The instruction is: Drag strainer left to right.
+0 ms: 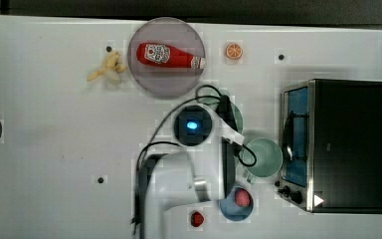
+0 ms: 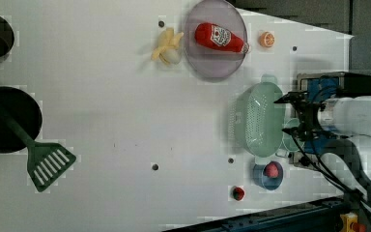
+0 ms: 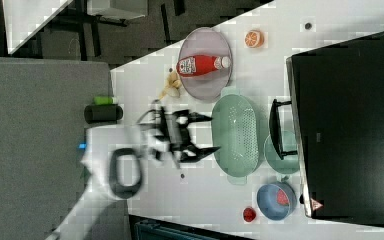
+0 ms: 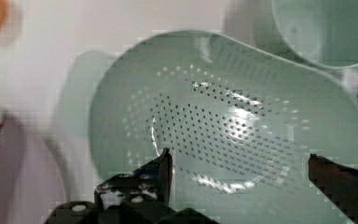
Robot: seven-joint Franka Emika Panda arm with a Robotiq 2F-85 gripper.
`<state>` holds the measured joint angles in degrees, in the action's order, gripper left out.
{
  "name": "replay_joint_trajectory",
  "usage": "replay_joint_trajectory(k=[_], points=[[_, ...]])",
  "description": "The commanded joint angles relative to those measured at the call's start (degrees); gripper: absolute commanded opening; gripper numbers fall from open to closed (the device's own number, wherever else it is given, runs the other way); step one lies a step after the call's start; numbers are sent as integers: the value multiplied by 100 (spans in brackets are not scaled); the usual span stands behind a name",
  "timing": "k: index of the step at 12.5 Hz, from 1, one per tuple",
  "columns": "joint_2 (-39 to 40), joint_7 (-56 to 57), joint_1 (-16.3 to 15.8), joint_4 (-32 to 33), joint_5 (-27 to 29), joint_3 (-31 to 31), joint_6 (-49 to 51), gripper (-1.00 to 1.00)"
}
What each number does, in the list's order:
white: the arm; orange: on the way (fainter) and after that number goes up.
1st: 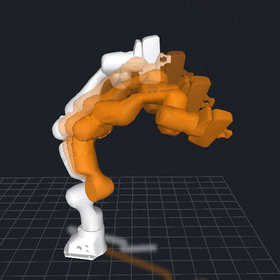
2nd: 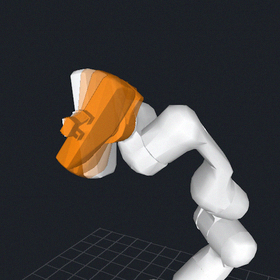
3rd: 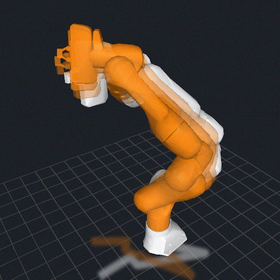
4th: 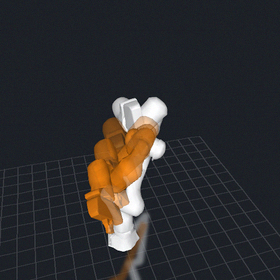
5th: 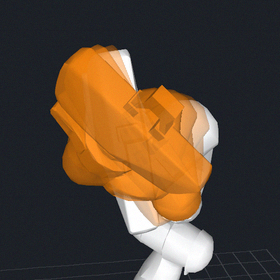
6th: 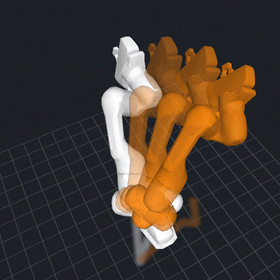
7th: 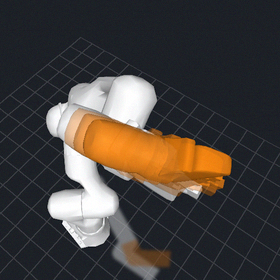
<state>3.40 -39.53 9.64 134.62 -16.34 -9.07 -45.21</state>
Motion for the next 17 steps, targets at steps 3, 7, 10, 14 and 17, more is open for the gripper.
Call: replay_joint_trajectory(k=[3,7,10,14,17], points=[[-1193,2141,-72,-623,1265,99,1921,100],[-2016,3362,-73,-1273,1796,176,2914,100],[-2282,3376,-72,-1863,1811,230,4036,100],[-2301,3502,-72,-2087,1811,308,4369,100],[-2264,3501,-73,-2079,1811,293,4369,100]])
